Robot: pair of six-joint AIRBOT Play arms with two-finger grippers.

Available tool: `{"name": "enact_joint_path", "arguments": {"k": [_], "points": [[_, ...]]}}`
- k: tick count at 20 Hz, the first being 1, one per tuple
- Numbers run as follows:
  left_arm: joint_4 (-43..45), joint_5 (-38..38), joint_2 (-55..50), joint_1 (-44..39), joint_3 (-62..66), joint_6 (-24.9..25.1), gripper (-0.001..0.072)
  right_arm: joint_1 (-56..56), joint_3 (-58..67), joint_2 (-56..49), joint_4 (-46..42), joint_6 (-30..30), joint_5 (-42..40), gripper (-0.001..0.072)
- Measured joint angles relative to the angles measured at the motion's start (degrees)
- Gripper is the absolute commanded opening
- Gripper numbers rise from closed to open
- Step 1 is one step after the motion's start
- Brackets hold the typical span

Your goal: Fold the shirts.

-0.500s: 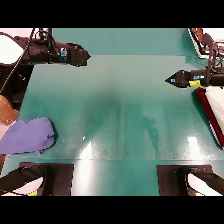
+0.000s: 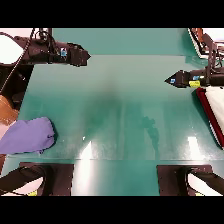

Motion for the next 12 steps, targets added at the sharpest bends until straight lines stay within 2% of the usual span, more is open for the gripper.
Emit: {"name": "enact_joint_path", "arguments": {"k": [7, 12], "points": [[-0.02, -0.42, 0.59, 0.87, 0.07, -0.02, 0.0022, 0.0, 0.0, 0.0, 0.04, 0.0, 0.83, 0.0017], [5.38, -10.82, 8.55, 7.65, -3.19, -0.42, 0.0023, 0.0, 0.0, 0.0, 0.11, 0.0, 2.25, 0.0017]]}}
